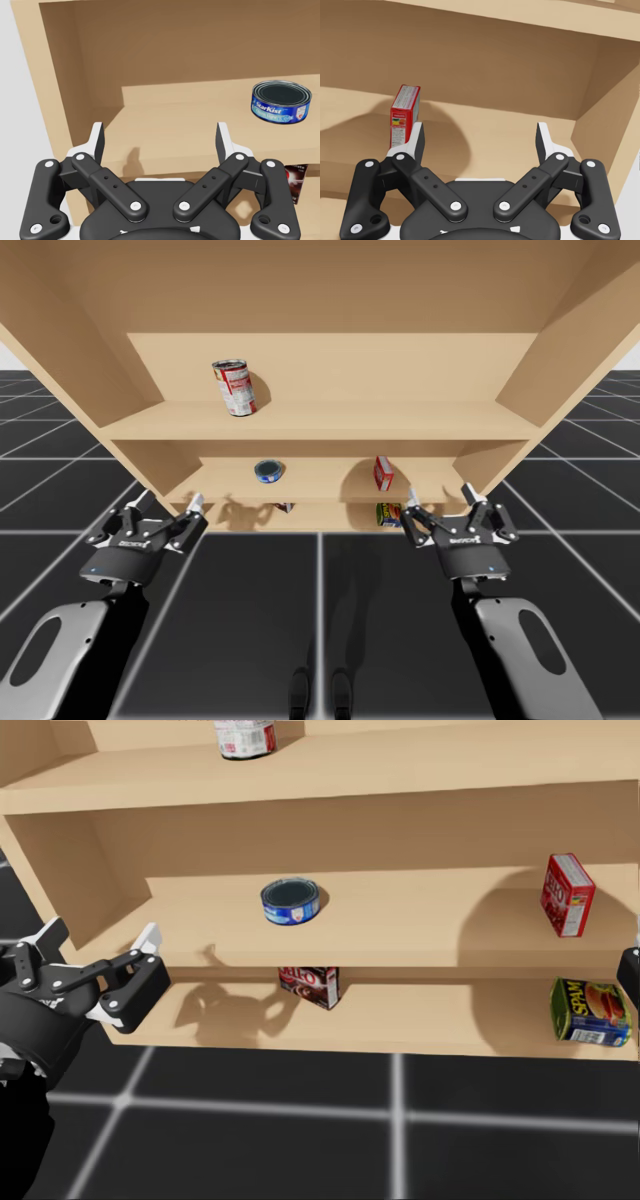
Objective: Retrieve the pudding box from the shelves.
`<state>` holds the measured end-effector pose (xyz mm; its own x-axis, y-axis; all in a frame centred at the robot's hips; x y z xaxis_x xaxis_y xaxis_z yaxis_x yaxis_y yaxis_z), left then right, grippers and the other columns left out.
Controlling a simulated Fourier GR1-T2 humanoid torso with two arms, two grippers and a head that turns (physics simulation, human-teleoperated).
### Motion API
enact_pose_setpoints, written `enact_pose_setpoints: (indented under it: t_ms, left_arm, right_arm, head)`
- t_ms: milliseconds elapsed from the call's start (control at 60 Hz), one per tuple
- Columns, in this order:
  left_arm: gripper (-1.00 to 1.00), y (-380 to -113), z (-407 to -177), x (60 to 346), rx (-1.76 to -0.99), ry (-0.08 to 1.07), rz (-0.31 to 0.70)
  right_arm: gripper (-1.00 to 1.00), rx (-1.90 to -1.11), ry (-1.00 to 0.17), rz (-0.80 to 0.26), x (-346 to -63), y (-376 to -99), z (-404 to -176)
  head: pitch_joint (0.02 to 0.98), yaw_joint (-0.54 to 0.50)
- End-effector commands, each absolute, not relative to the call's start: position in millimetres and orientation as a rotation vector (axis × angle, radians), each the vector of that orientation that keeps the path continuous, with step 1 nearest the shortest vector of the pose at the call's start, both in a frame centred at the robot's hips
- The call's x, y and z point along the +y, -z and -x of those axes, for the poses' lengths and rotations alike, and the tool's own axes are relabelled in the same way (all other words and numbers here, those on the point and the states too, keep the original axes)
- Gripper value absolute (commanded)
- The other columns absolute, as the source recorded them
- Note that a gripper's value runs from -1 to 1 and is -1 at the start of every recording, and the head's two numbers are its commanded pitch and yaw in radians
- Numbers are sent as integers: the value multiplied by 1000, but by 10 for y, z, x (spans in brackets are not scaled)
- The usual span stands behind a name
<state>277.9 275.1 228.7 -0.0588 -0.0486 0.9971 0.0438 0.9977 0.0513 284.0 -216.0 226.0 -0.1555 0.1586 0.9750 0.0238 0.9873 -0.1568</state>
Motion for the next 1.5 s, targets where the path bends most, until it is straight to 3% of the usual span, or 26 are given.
enact_pose_setpoints:
  t_ms: [17,217,383,450,567,683,967,1183,1500]
  left_arm:
    - [-1000,-2292,-2756,2669,-1630,82,17]
    - [-1000,-2297,-2708,2473,-1658,80,40]
    - [-1000,-2388,-2492,2370,-1696,85,71]
    - [-1000,-2390,-2421,2328,-1670,108,93]
    - [-1000,-2298,-2295,2261,-1662,87,160]
    - [-1000,-2089,-2285,2212,-1647,75,139]
    - [-1000,-1593,-2453,2004,-1549,132,163]
    - [-1000,-1487,-2727,1877,-1479,174,184]
    - [-1000,-1373,-3118,1833,-1465,208,230]
  right_arm:
    - [-1000,-1721,-130,145,-2125,-2247,-2836]
    - [-1000,-1719,-120,153,-2146,-2251,-2840]
    - [-1000,-1712,-95,147,-2170,-2246,-2855]
    - [-1000,-1711,-91,143,-2168,-2244,-2854]
    - [-1000,-1715,-75,131,-2181,-2255,-2849]
    - [-1000,-1715,-56,104,-2209,-2275,-2841]
    - [-1000,-1712,-60,99,-2216,-2275,-2841]
    - [-1000,-1710,-59,97,-2227,-2279,-2836]
    - [-1000,-1699,-53,70,-2221,-2270,-2836]
  head:
    - [701,187]
    - [697,180]
    - [680,185]
    - [682,187]
    - [679,198]
    - [678,203]
    - [682,200]
    - [686,203]
    - [690,195]
